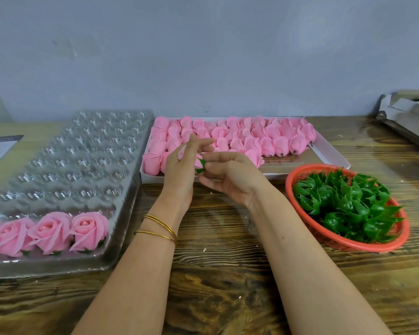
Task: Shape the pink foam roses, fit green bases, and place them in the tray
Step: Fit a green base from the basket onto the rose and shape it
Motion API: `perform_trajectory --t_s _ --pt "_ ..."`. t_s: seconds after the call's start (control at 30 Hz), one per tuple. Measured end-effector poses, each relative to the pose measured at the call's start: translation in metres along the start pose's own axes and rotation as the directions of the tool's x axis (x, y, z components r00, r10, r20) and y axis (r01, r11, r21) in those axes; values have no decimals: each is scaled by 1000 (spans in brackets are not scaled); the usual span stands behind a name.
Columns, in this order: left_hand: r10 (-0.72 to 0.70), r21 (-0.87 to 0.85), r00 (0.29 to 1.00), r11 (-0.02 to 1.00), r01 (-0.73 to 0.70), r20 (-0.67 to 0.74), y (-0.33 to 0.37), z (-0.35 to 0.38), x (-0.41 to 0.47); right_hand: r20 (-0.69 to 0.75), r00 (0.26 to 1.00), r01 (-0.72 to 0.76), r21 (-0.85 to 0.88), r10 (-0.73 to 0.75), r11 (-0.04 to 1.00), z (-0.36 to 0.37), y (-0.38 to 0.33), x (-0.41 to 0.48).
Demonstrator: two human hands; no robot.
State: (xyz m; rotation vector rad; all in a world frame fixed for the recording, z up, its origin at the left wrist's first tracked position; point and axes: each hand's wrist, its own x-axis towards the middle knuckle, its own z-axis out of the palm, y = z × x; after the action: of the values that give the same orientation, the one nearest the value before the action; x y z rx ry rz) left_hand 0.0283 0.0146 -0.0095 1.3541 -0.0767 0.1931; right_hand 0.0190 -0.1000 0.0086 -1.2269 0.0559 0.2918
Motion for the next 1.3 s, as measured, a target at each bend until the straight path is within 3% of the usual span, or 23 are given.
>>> perform_trajectory --t_s 0.4,0.8,1.13,1.3 --pt "-5 -42 1000 999 6 22 -4 -2 5 81 997 -31 171 17 985 -1 -1 -1" --pt "-27 -26 999 999 28 26 -2 -1 3 93 993 63 132 -76 989 -2 2 2" --pt "-50 -63 998 997 47 -39 -1 -1 3 33 967 256 -84 -254 963 2 6 0" --pt "-66 -75 996 995 61 -62 -1 0 5 39 976 213 -10 -212 977 1 6 2"
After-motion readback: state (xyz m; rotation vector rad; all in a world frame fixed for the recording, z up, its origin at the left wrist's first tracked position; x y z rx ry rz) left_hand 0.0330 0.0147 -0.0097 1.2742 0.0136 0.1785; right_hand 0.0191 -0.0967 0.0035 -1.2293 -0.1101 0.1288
